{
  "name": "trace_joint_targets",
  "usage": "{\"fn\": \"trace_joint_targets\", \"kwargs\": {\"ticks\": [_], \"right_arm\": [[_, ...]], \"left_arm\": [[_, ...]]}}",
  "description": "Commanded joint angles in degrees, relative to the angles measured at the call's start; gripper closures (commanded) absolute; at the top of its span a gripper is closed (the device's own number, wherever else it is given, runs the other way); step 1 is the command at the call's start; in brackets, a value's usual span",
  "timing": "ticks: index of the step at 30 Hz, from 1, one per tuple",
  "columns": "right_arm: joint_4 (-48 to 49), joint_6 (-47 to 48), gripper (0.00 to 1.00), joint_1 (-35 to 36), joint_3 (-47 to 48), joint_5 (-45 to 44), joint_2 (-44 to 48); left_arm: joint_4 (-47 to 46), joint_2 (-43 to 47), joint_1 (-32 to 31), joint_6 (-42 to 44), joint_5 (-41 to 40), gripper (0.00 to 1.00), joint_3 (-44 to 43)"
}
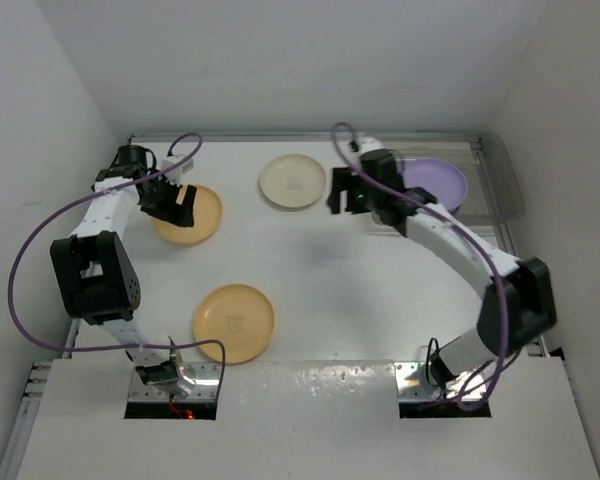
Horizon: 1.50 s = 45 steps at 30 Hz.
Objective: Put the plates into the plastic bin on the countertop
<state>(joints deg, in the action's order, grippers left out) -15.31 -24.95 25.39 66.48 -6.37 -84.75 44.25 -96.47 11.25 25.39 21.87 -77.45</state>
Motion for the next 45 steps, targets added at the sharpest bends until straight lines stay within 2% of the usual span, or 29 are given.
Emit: {"fn": "trace_joint_targets", "kwargs": {"ticks": [1, 3, 4, 8, 12, 15, 16, 20, 24, 27, 28, 29, 30, 32, 34, 37, 38, 40, 41, 45], "right_arm": [[-1.3, 1.48, 0.29, 9.82, 4.17, 14.27, -12.58], [-1.12, 2.18, 0.28, 14.85, 9.33, 18.21, -16.04], [-1.73, 2.53, 0.28, 19.22, 10.33, 18.5, -20.76], [-1.74, 4.99, 0.28, 26.62, 14.64, 21.75, -27.83], [-0.96, 4.22, 0.37, 31.73, 14.03, 18.95, -32.57], [-0.08, 2.2, 0.55, 33.75, 12.19, 13.86, -34.25], [0.02, 1.84, 0.69, 33.94, 11.23, 9.75, -34.34], [0.54, -0.27, 1.0, 34.29, 9.55, 4.28, -31.46], [1.86, -1.5, 1.0, 32.54, 6.83, 0.31, -24.96], [1.52, -5.01, 1.0, 26.75, 6.47, -0.92, -17.67], [0.47, -6.59, 1.0, 21.51, 6.3, -1.36, -14.42], [0.02, -7.12, 1.0, 19.37, 6.56, -1.89, -12.04], [-1.72, -7.74, 1.0, 12.3, 6.82, -2.67, -10.89], [-2.88, -8.27, 1.0, 7.16, 7.52, -4.16, -7.46], [-5.24, -9.06, 1.0, -3.19, 9.01, -7.06, -6.05], [-6.22, -10.82, 1.0, -15.23, 10.59, -9.88, -6.56], [-6.4, -11.69, 1.0, -19.46, 11.12, -10.06, -8.57], [-7.1, -12.23, 1.0, -23.0, 14.36, -10.07, -10.51], [-9.19, -13.27, 1.0, -27.89, 15.25, -9.89, -14.09], [-13.07, -16.09, 1.0, -33.82, 21.06, -7.78, -19.92]], "left_arm": [[-1.97, 3.3, 2.55, -4.29, -0.95, 0.16, -1.3], [-2.58, 4.79, 4.91, -5.08, -0.95, 0.16, -1.3], [-2.59, 4.8, 5.8, -5.08, -0.95, 0.16, -0.52], [-2.59, 7.69, 8.18, -4.3, -1.48, 0.16, 2.74], [-2.59, 9.89, 9.76, -3.07, -1.48, 0.16, 6.69], [-2.59, 11.03, 10.38, -2.54, -0.96, 0.16, 7.49], [-2.59, 11.04, 10.38, -2.54, -0.95, 0.16, 8.1], [-2.59, 11.74, 10.38, -2.54, -0.95, 0.16, 8.1], [-2.59, 12.27, 10.38, -2.01, -0.95, 0.16, 8.1], [-2.59, 12.27, 10.38, -2.01, -0.95, 0.16, 7.58], [-2.59, 12.27, 10.38, -2.01, -0.95, 0.16, 7.58], [-2.59, 12.27, 10.38, -2.01, -0.95, 0.16, 7.58], [-2.59, 12.27, 10.38, -2.01, -0.95, 0.16, 7.58], [-2.59, 12.27, 10.38, -2.01, -0.95, 0.16, 7.05], [-2.59, 11.74, 10.38, -2.53, -0.95, 0.16, 7.05], [-2.59, 11.21, 10.38, -2.54, -0.95, 0.16, 6.53], [-2.59, 10.6, 10.38, -2.54, -0.95, 0.16, 6.52], [-2.59, 10.07, 10.38, -3.06, -0.95, 0.16, 6.52], [-2.59, 9.55, 10.38, -3.06, -1.65, 0.16, 5.91], [-2.59, 8.41, 10.38, -3.59, -2.27, 0.16, 4.86]]}}
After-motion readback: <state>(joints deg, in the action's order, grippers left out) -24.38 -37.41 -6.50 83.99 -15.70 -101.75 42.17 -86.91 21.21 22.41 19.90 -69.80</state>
